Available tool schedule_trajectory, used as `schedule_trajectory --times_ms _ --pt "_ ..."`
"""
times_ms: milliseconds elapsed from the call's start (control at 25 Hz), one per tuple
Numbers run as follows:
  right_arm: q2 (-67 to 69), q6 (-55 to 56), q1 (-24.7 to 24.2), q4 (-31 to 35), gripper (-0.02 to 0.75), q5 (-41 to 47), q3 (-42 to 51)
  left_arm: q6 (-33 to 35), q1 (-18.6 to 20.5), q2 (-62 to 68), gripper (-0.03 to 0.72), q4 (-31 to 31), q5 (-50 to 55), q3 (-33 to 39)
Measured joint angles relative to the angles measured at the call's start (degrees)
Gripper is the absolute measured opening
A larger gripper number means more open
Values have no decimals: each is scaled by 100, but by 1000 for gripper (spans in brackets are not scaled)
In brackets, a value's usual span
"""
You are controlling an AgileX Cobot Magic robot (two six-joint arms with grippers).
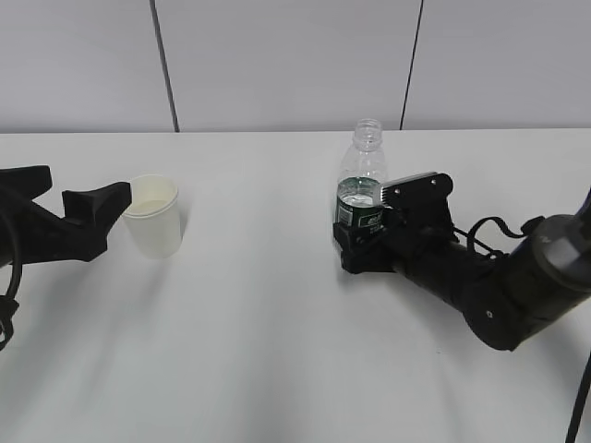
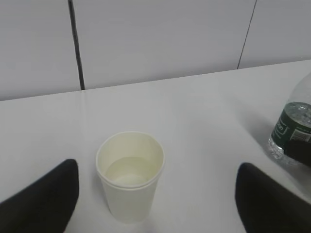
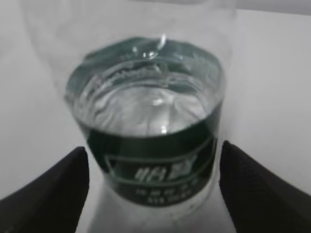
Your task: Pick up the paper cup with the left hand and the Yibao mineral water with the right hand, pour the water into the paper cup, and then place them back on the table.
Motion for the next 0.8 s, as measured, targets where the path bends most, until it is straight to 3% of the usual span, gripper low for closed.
schedule_trajectory --times_ms 240,400,600,800 --pt "-192 0 0 -37 617 -512 791 0 0 0 591 0 6 0" --pt "-838 0 0 -83 617 -409 1188 0 -51 -158 591 -10 441 -63" --pt "-2395 0 0 -270 608 1531 1243 -84 -345 -701 591 -17 2761 -1005" --pt "-4046 506 36 -869 584 4927 1130 -85 -593 -973 588 -137 5895 -2284"
